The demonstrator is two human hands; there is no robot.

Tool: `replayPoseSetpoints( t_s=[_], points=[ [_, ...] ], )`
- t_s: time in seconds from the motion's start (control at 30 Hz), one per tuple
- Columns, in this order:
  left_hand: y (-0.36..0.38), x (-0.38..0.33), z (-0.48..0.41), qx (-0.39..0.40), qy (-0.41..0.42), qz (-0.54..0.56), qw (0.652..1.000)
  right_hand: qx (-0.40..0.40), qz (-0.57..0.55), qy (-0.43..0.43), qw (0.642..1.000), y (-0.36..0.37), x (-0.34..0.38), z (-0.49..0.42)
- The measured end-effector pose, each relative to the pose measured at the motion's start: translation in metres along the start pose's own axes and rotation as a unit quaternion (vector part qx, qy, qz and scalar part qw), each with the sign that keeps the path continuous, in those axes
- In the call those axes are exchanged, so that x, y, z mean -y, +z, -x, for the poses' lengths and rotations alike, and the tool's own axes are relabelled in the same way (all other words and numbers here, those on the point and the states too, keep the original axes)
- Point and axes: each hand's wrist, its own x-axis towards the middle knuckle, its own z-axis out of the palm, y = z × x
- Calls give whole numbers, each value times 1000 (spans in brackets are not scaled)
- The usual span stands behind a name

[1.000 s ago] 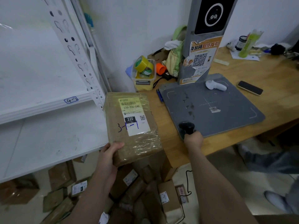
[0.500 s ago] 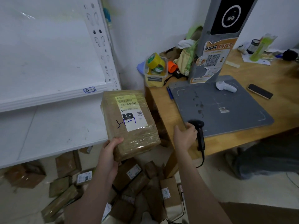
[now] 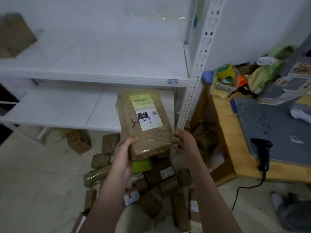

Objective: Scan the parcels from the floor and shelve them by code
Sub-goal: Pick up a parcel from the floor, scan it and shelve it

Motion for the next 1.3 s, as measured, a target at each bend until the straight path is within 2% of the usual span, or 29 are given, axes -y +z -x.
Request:
replayPoseSetpoints(
  t_s=[0.27,0.47,0.7,0.8,0.97,1.3],
  points=[
    [-154,-60,34,-27,8,21,999,173,88,48,980,135,-60,44],
    [-252,-91,69,-79,67,64,993,255,72,95,960,239,-97,85],
    [-335,-110,96,-144,130,113,974,370,104,126,915,331,-111,121],
    [-354,-120,100,-162,158,120,967,399,115,127,901,365,-112,130],
    [-362,-146,90,-173,185,144,957,406,119,92,901,403,-101,121],
    [-302,-230,23,-147,248,158,945,390,65,25,918,443,-8,55]
  ],
)
